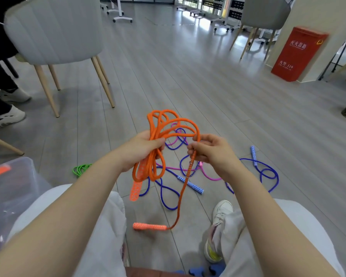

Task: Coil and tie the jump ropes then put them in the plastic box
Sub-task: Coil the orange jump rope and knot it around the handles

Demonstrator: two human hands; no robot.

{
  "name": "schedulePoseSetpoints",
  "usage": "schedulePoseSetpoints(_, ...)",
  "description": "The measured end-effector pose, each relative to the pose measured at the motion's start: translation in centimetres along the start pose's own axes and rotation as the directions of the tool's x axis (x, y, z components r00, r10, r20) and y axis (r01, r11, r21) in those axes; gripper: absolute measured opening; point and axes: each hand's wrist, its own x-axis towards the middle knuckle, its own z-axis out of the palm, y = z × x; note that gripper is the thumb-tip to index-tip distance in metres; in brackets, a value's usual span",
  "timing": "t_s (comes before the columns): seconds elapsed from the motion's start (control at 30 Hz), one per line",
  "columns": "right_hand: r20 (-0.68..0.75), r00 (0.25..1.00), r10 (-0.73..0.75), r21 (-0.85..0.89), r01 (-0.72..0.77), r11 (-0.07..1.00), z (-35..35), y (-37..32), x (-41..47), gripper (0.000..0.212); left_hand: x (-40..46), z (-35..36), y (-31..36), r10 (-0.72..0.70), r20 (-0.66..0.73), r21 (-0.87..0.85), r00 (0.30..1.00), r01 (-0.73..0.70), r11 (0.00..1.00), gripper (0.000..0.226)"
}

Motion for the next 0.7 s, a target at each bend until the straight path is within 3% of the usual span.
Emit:
schedulePoseSetpoints(0.07,-0.04,0.999,-0.035,0.103,0.039,0.994,0.0,-0.4,-0.1,0.011,-0.1,0.4,-0.3,-0.013,0.052,0.141,0.999,0.005,0.99,0.008)
schedulePoseSetpoints(0.13,-0.088,0.993,-0.078,0.181,0.093,0.979,0.1,-0.8,-0.2,0.01,-0.3,1.1,-0.5,-0.038,0.121,0.177,0.992,0.016,0.984,0.007)
schedulePoseSetpoints(0.37,-0.209,0.966,-0.152,0.214,0.197,0.957,0.3,-1.7,-0.5,0.012,-1.3,3.1,0.3,-0.095,0.362,-0.028,0.927,0.113,0.993,0.018)
schedulePoseSetpoints(0.57,-0.217,0.954,-0.205,0.083,0.227,0.97,0.4,-1.9,-0.4,0.012,-0.9,3.1,-0.3,-0.098,0.364,-0.097,0.926,0.143,0.985,0.015)
schedulePoseSetpoints(0.7,-0.177,0.965,-0.192,0.022,0.199,0.98,0.1,-2.1,-0.7,0.016,-0.5,3.0,-0.7,-0.085,0.317,-0.042,0.945,0.104,0.994,0.016)
